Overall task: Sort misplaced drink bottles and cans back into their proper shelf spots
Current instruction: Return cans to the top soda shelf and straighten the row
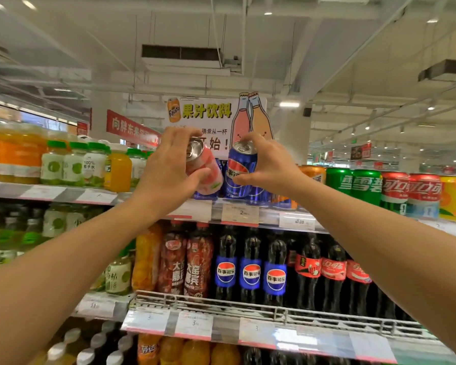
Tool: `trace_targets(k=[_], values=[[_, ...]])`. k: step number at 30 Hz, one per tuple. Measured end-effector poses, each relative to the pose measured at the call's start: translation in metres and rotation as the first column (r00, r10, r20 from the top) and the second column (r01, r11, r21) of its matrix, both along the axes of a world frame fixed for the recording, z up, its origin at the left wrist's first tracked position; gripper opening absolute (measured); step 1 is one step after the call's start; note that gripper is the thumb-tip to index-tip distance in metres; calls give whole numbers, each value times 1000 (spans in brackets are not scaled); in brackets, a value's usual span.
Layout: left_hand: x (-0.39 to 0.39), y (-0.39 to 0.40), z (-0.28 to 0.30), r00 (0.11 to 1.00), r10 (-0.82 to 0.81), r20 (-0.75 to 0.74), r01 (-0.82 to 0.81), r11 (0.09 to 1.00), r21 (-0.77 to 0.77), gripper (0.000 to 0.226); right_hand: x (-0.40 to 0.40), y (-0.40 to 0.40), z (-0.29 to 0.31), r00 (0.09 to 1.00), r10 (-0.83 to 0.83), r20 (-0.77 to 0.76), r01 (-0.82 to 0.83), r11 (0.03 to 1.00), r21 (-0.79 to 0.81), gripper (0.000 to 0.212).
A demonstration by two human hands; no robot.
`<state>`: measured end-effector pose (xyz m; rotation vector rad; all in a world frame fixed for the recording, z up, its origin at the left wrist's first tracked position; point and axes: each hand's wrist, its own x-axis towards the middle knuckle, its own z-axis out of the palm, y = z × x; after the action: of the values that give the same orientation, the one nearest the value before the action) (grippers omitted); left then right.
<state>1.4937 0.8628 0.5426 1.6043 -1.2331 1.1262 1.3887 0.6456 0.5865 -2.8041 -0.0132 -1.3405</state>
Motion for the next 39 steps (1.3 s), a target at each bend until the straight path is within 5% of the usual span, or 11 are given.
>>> trace_targets(k=[17,25,33,39], values=[[19,66,-8,988,155,20,-155,987,45,73,59,-9,8,920,-312,-235,294,949,-111,91],[19,52,-16,988,141,58,-145,986,77,73,57,-9,15,864,-428,-266,373,898,-235,65],[9,43,-23,988,149,49,-154,980,126,72,56,-8,20,797,-500,-338,421,862,-282,96],[3,45,-24,981,188,37,-192,974,121,71,34,2,15,954,-285,-94,277,957,-85,75]])
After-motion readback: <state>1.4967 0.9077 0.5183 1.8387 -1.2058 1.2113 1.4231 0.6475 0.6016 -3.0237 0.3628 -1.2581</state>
